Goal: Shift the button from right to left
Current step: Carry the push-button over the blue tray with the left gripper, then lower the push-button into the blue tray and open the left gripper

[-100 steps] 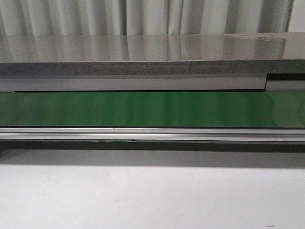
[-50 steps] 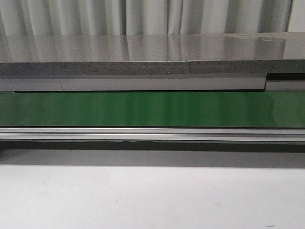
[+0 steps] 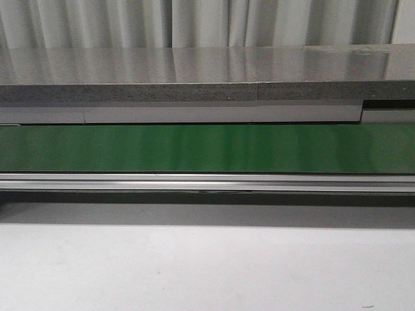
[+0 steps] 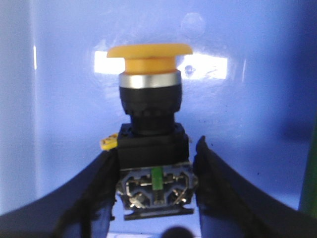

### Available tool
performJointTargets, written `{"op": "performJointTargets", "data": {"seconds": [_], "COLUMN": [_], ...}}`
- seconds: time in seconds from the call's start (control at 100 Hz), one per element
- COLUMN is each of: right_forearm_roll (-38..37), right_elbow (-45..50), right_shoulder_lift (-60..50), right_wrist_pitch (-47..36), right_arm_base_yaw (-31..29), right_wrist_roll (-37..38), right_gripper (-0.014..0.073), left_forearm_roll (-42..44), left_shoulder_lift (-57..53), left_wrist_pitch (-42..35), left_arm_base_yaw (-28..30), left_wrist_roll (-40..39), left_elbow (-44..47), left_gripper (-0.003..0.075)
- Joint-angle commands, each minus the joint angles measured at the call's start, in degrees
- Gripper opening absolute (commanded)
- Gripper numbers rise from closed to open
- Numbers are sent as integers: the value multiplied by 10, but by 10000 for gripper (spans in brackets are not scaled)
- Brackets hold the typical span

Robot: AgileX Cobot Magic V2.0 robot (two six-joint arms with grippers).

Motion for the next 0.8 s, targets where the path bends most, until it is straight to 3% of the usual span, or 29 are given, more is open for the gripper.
{"op": "performJointTargets", "data": {"seconds": [0.0,0.27,0.44,0.56,0.67,0.79], "right_forearm_roll": [-3,-3,-3,-3,-3,-3], "right_elbow": [-15,-15,-15,-15,-15,-15], "right_shoulder_lift": [7,7,7,7,7,7], "right_wrist_pitch": [-51,-51,-51,-51,-51,-51], "right_arm_base_yaw": [1,1,1,1,1,1], "right_wrist_roll": [0,0,0,0,0,0], "right_gripper": [-66,-66,-66,-66,-66,-66], "left_forearm_roll": [-7,-8,-38,-77,-89,-96], "left_shoulder_lift": [-25,-27,-42,-66,-92,-117], "left_wrist_pitch": [-12,-11,-11,-19,-27,-38], "left_arm_base_yaw": [1,1,1,1,-10,-37], "left_wrist_roll": [0,-4,-4,-4,-4,-4], "left_elbow": [-15,-15,-16,-16,-16,-16], "left_gripper": [409,431,398,253,-18,-20]}}
